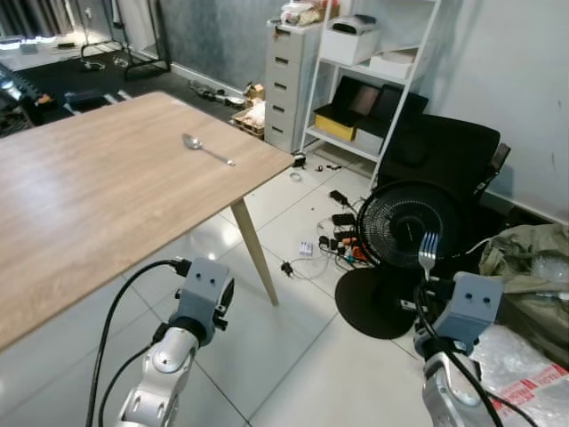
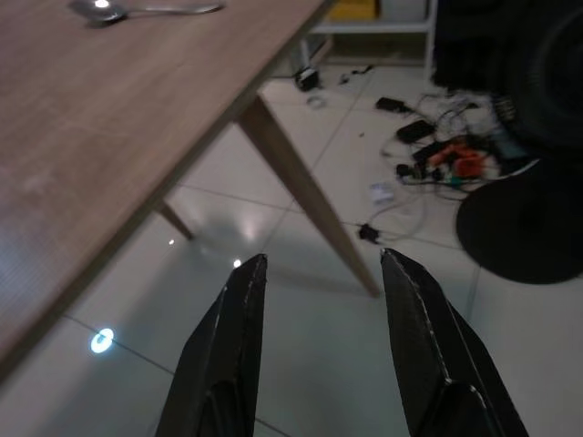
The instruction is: Setting the table
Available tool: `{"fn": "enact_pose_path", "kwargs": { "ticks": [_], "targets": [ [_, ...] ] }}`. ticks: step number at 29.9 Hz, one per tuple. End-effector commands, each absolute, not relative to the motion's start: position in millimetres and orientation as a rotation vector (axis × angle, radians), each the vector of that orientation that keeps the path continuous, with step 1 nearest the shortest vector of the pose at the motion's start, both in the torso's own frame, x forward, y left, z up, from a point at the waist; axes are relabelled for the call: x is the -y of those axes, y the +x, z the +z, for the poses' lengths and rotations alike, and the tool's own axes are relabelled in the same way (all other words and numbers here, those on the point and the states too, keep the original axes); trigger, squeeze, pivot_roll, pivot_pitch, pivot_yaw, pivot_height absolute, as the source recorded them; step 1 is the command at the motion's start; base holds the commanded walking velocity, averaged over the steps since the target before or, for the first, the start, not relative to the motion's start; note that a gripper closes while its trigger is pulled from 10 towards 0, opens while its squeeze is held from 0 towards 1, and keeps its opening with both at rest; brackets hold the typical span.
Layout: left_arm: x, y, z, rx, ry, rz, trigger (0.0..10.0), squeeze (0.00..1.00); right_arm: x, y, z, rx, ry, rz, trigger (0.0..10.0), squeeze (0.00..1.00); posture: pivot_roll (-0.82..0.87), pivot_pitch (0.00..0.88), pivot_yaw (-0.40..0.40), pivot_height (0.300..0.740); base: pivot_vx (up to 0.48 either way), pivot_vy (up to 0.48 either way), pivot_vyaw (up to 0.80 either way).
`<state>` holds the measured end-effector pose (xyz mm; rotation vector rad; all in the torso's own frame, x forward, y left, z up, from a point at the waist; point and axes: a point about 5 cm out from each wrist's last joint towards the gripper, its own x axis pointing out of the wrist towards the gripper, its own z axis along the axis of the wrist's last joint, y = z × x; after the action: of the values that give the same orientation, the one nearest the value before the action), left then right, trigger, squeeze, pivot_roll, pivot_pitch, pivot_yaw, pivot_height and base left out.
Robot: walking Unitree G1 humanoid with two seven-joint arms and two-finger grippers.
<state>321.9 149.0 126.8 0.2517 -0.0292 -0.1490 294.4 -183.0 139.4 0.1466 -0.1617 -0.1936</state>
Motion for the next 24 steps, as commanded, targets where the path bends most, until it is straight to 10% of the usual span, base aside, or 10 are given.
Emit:
{"fn": "enact_pose_path", "kwargs": {
  "ticks": [1, 24],
  "targets": [
    [-146.2, 319.6, 127.5, 0.031, 0.259, -0.157, 10.0, 0.00, 185.5, 294.2, 142.4, 0.167, 0.153, -0.201, 10.0, 0.00, 0.07, 0.122, 0.075, 0.740, 0.480, 0.000, 0.00],
    [-145.2, 310.5, 173.0, 0.263, 0.368, -0.105, 10.0, 0.00, 132.1, 301.5, 186.1, 0.284, 0.308, 0.136, 10.0, 0.00, 0.09, 0.125, 0.078, 0.740, 0.455, 0.000, 0.00]
  ]
}}
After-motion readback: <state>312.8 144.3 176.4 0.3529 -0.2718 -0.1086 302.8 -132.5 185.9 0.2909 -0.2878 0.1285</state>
